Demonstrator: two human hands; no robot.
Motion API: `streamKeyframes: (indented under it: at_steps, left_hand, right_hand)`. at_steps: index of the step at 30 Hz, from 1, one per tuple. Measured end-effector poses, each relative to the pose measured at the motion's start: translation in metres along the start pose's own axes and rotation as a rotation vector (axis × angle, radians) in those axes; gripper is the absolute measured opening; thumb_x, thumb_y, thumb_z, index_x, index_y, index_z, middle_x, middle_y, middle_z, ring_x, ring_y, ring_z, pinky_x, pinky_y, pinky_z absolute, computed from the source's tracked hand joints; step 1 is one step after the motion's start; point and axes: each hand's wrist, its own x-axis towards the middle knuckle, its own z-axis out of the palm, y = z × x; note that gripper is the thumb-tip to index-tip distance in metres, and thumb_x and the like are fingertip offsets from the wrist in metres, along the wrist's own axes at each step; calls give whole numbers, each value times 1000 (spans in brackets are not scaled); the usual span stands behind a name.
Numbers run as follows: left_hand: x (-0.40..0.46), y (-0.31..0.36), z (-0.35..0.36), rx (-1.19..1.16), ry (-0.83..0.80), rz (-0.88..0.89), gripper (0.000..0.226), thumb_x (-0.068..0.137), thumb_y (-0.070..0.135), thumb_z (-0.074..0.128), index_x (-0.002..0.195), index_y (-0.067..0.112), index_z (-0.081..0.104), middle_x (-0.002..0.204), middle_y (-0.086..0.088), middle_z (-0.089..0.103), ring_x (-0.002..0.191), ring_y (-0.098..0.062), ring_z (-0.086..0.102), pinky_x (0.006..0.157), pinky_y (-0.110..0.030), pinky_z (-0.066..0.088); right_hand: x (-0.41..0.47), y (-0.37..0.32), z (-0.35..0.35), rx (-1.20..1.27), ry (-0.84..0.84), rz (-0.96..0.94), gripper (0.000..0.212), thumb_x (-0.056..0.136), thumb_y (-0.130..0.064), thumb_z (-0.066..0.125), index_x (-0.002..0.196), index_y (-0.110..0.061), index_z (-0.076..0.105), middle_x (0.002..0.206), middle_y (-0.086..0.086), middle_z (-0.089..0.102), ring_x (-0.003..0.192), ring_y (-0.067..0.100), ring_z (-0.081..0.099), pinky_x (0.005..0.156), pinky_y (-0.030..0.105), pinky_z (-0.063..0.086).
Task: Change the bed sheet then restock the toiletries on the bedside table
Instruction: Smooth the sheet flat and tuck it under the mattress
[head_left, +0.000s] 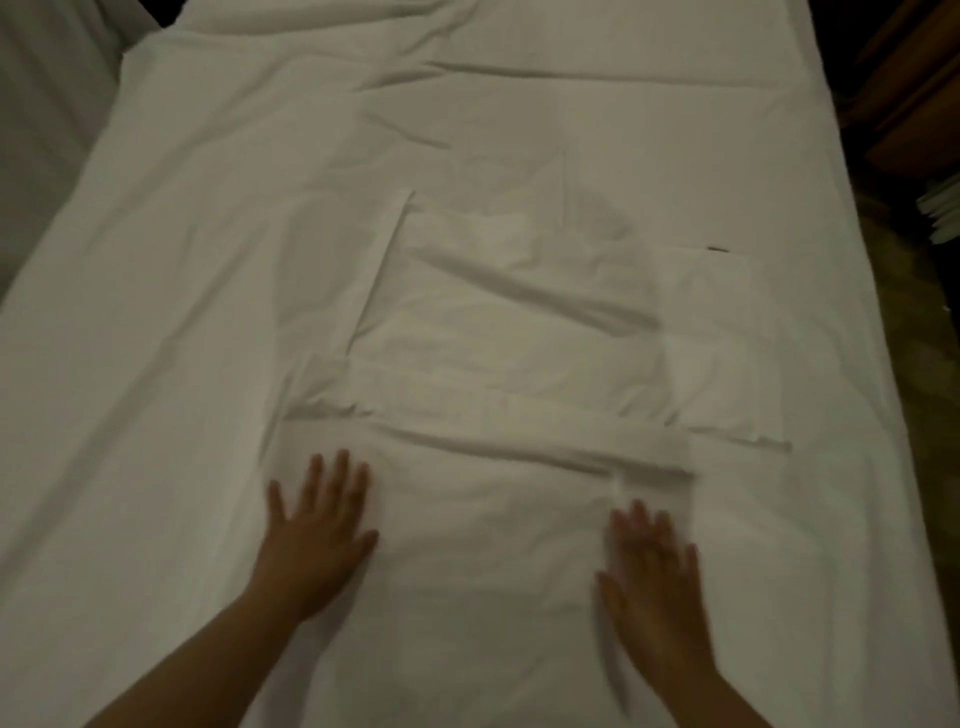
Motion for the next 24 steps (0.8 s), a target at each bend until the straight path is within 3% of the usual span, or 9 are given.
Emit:
streamKeyframes:
  at_steps: [4, 6, 9, 13, 15, 18, 20, 22, 24]
  left_hand:
    - [-68, 51, 38, 7, 24, 265, 71, 83, 62, 32, 139, 19, 39, 155, -6, 23, 145, -27, 9, 92, -63, 32]
    - [-88, 42, 49, 22, 54, 269, 75, 86, 65, 28, 143, 18, 34, 152, -3, 30, 146, -25, 1, 94, -60, 29]
    - [-116, 9, 56, 62, 72, 316, 86, 85, 72, 21, 152, 19, 13, 159, -3, 11, 142, -28, 16, 92, -60, 36]
    - [-151, -23, 61, 81, -20, 339, 119, 46, 70, 62, 145, 12, 32, 145, -7, 40, 130, -33, 34, 76, -59, 49]
    - [-162, -32, 60, 111, -6, 337, 104, 43, 42, 79, 135, 10, 44, 137, -12, 50, 120, -36, 48, 73, -60, 49]
    - [-165, -40, 59, 190, 190, 366, 57, 70, 12, 42, 126, 2, 42, 121, -26, 60, 100, -44, 64, 71, -59, 52]
    - [-162, -44, 54, 177, 274, 366, 47, 71, 8, 34, 115, 0, 46, 106, -28, 66, 87, -45, 67, 68, -55, 53]
    - [-160, -45, 43, 176, 319, 363, 29, 66, 1, 56, 96, 3, 57, 86, -22, 69, 73, -38, 68, 65, -49, 54]
    - [-156, -49, 31, 160, 275, 385, 37, 42, -7, 82, 72, 8, 66, 66, -13, 66, 56, -29, 66, 62, -47, 55]
  right_hand:
    - [-63, -58, 23, -9, -57, -344, 68, 77, -47, 38, 141, -24, 29, 159, 1, 9, 136, 26, 23, 107, 41, 23]
    - [-100, -44, 32, -13, -101, -280, 61, 89, -51, 30, 145, -28, 23, 159, -6, -4, 143, 21, 14, 102, 45, 29]
    - [-149, -7, 27, -49, -215, -99, 61, 95, -57, 6, 145, -25, 21, 159, -9, -4, 146, 14, -6, 98, 46, 29]
    - [-195, 7, 16, -181, -281, -58, 77, 91, -64, 10, 145, -11, 23, 159, 3, 9, 134, 28, 27, 100, 43, 34]
    - [-204, 0, 14, -204, -218, -46, 85, 85, -59, 47, 146, -8, 18, 148, 10, 36, 125, 30, 37, 95, 49, 38]
    - [-200, -14, 10, -218, -312, 90, 112, 38, -26, 93, 132, -3, 38, 127, 18, 59, 111, 40, 57, 76, 57, 51]
    - [-194, -9, 4, -284, -298, 108, 107, 38, -20, 94, 132, -3, 45, 128, 21, 57, 105, 41, 62, 80, 60, 48]
    - [-190, 0, 0, -338, -243, 178, 85, 52, -10, 87, 130, -2, 54, 130, 22, 56, 104, 42, 62, 88, 61, 43]
    - [-188, 13, -4, -339, -24, 104, 35, 59, 4, 68, 94, 1, 71, 91, 22, 68, 70, 38, 66, 76, 60, 50]
